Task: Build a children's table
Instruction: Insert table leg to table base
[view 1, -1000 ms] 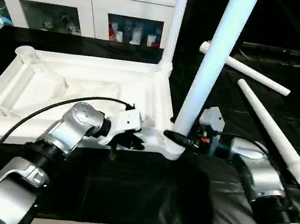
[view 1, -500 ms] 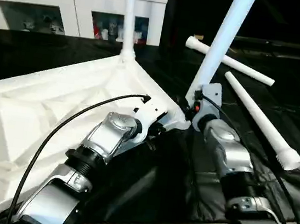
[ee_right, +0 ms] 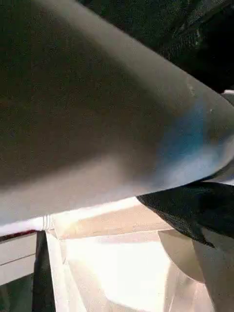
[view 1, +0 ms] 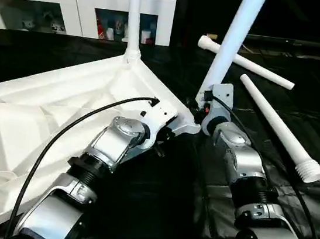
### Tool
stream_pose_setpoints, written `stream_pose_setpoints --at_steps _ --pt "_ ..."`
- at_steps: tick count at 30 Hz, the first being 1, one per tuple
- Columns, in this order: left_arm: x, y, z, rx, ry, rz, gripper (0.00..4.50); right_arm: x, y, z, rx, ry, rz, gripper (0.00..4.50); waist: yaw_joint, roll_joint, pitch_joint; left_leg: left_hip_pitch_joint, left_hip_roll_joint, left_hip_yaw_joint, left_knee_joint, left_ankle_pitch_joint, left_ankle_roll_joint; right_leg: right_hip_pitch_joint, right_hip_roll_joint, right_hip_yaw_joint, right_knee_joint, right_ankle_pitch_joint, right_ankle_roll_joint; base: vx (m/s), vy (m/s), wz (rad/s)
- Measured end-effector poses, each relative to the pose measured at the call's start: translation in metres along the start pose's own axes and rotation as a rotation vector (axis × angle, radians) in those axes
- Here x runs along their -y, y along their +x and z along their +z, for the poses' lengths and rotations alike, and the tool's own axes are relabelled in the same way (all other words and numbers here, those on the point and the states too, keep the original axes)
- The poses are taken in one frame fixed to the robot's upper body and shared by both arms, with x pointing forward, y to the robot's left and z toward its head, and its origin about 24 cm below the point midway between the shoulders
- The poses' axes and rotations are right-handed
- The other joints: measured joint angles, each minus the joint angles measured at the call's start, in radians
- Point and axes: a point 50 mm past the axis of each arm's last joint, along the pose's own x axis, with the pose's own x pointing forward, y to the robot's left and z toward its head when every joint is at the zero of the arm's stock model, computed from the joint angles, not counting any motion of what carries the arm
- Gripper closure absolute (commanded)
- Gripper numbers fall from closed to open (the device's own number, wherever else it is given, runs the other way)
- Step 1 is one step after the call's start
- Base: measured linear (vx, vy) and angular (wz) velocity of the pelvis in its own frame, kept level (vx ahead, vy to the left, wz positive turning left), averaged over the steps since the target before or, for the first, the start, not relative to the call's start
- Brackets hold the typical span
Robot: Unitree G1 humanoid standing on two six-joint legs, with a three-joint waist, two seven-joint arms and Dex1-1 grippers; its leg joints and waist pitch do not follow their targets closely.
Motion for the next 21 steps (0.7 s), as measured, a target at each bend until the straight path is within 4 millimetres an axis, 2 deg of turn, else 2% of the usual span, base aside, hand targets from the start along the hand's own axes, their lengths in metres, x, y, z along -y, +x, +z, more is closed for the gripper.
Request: stream_pose_setpoints --at_steps 1,3,5,9,11,14,16,19,21 --pt "0.000 0.000 0.000 0.000 0.001 0.000 4.50 0.000 0.000 0.000 -0.001 0.000 0.001 2.24 0.000 0.000 0.000 0.000 0.000 0.000 0.000 0.000 0.000 0.000 0.000 0.000 0.000 0.000 0.000 0.000 0.000 0.00" --pt "0.000 0.000 0.000 -0.001 0.002 0.001 4.50 0.000 0.000 0.000 -0.001 0.001 0.003 2.24 -0.001 0.000 0.000 0.000 0.000 0.001 0.000 0.000 0.000 0.000 0.000 0.000 0.000 0.000 0.000 0.000 0.000 0.00" --pt "-0.001 -0.001 0.000 -0.001 0.002 0.002 4.50 -0.001 0.000 0.000 -0.002 0.002 0.006 1.84 -0.002 0.000 0.000 0.000 0.000 0.001 0.000 0.000 0.000 0.000 0.000 0.001 0.000 0.000 0.000 0.000 0.000 0.00" --pt "-0.003 -0.002 -0.001 -0.003 0.008 0.015 4.50 -0.004 0.000 -0.010 -0.044 0.022 0.022 1.71 -0.011 0.000 0.000 0.000 0.001 0.002 0.000 0.000 0.000 -0.002 0.000 0.001 0.001 0.000 0.000 0.000 0.000 0.00" --pt "-0.005 -0.003 -0.001 -0.006 0.010 0.020 4.50 -0.004 0.000 -0.010 -0.044 0.024 0.024 1.45 -0.012 0.000 0.000 0.000 0.001 0.002 0.000 0.000 0.000 -0.002 0.000 0.001 0.000 0.000 0.000 0.000 0.000 0.00" --pt "-0.006 -0.004 -0.001 -0.007 0.012 0.021 4.50 -0.004 0.000 -0.010 -0.045 0.025 0.032 1.32 -0.012 0.000 0.000 0.000 0.001 0.003 0.000 0.000 0.000 -0.002 0.000 0.001 0.000 0.000 0.000 0.000 0.000 0.00" --pt "-0.006 -0.004 -0.001 -0.007 0.015 0.020 4.50 -0.004 0.000 -0.011 -0.046 0.025 0.031 0.95 -0.012 0.000 0.000 0.000 0.001 0.003 0.000 0.000 0.000 -0.002 0.000 0.001 0.000 0.000 0.000 0.000 0.000 0.00" --pt "-0.005 -0.004 -0.001 -0.009 0.026 0.018 4.50 -0.003 0.000 -0.011 -0.048 0.026 0.039 0.84 -0.012 0.000 0.000 0.000 0.001 0.003 0.000 0.000 0.000 -0.002 0.000 0.001 0.000 0.000 0.000 0.000 0.000 0.00" --pt "-0.005 -0.004 0.000 -0.008 0.028 0.017 4.50 0.000 -0.001 -0.015 -0.067 0.031 0.033 0.60 -0.011 0.000 0.000 -0.001 0.001 0.004 0.000 0.000 0.000 -0.003 0.000 0.001 0.000 0.000 0.000 0.000 0.000 0.00"
